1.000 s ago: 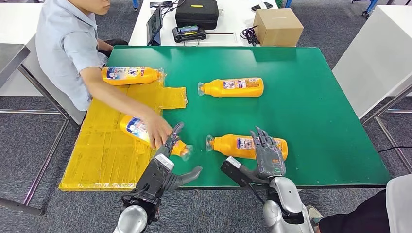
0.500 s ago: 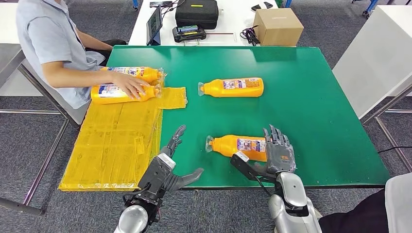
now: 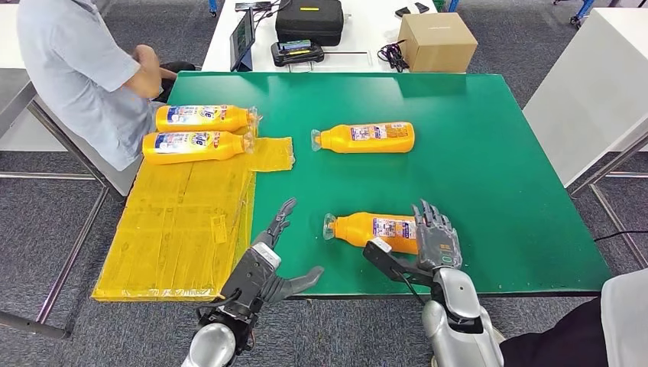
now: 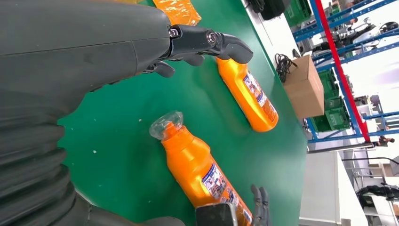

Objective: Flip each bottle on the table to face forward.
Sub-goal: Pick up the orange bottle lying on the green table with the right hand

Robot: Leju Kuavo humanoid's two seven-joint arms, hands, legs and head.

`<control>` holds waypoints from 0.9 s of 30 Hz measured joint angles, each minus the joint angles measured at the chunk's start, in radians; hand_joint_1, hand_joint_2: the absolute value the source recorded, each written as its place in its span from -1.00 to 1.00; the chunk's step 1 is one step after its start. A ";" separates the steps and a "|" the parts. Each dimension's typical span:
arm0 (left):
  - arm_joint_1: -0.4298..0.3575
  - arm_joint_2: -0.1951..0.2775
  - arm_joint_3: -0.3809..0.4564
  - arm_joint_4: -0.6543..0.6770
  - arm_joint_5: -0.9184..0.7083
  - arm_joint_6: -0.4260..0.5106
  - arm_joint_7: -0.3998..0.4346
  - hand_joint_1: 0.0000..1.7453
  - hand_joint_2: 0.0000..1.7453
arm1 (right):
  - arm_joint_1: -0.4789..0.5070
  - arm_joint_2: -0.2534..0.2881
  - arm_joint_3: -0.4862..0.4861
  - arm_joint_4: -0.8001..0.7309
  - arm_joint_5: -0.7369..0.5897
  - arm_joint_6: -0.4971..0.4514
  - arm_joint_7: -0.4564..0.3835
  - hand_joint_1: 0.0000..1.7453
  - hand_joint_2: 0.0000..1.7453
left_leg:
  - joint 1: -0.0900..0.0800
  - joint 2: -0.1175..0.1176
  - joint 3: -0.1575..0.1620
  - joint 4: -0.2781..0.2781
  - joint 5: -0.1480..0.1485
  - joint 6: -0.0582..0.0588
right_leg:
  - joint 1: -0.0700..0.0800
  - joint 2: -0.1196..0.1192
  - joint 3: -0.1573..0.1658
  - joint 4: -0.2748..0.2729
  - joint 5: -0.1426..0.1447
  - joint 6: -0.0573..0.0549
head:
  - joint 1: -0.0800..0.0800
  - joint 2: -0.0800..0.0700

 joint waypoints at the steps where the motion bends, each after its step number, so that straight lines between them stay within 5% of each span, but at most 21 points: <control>1: -0.001 0.000 -0.001 0.001 0.000 0.000 0.000 -1.00 1.00 | -0.003 0.000 0.000 0.008 0.002 0.000 -0.002 -1.00 1.00 | 0.000 0.000 0.000 0.000 0.000 0.000 | 0.000 0.000 0.000 0.000 0.000 0.000 | 0.000 0.000; 27: -0.021 0.000 -0.025 0.042 0.010 -0.005 -0.002 -1.00 1.00 | -0.093 -0.004 0.021 0.151 0.029 -0.011 -0.001 -1.00 1.00 | 0.000 0.000 0.000 0.000 0.000 0.000 | 0.000 0.000 0.000 0.000 0.000 0.000 | 0.000 0.000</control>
